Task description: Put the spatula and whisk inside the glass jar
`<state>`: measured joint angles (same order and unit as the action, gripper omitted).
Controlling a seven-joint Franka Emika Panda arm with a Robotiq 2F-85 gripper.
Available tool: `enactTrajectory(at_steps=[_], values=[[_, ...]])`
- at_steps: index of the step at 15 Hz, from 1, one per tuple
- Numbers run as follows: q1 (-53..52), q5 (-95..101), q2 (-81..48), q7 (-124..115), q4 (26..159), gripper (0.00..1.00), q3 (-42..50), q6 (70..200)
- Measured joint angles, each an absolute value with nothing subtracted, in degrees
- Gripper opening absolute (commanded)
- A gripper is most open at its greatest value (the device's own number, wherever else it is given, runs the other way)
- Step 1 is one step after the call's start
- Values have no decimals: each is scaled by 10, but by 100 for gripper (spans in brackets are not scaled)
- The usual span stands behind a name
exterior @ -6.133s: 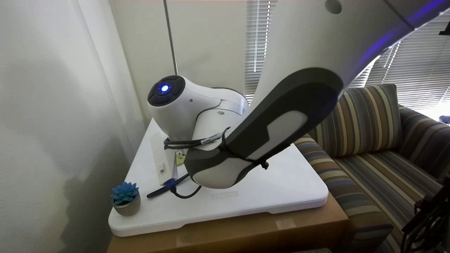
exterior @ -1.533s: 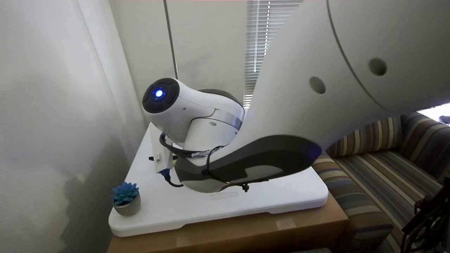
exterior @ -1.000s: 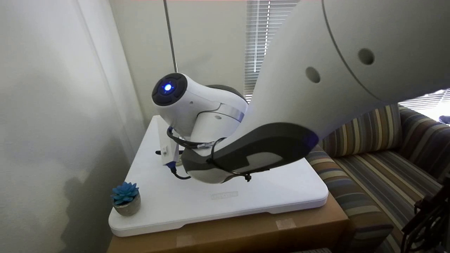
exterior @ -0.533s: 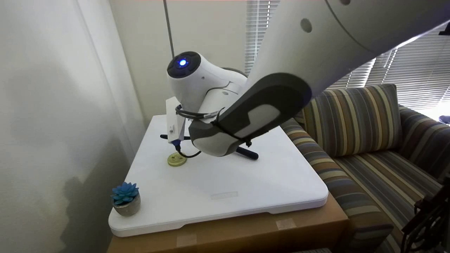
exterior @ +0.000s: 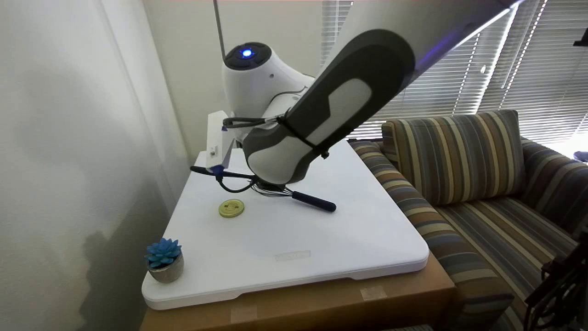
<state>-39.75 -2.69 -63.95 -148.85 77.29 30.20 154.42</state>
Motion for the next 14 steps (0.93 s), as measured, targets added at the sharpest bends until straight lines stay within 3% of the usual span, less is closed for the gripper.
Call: enactTrajectory(at_steps=[5, 14], values=[[-355, -8, -616, -1486, 773, 1, 232, 1580], [-362, -4, -569, -1489, 825, 1, 236, 1622]])
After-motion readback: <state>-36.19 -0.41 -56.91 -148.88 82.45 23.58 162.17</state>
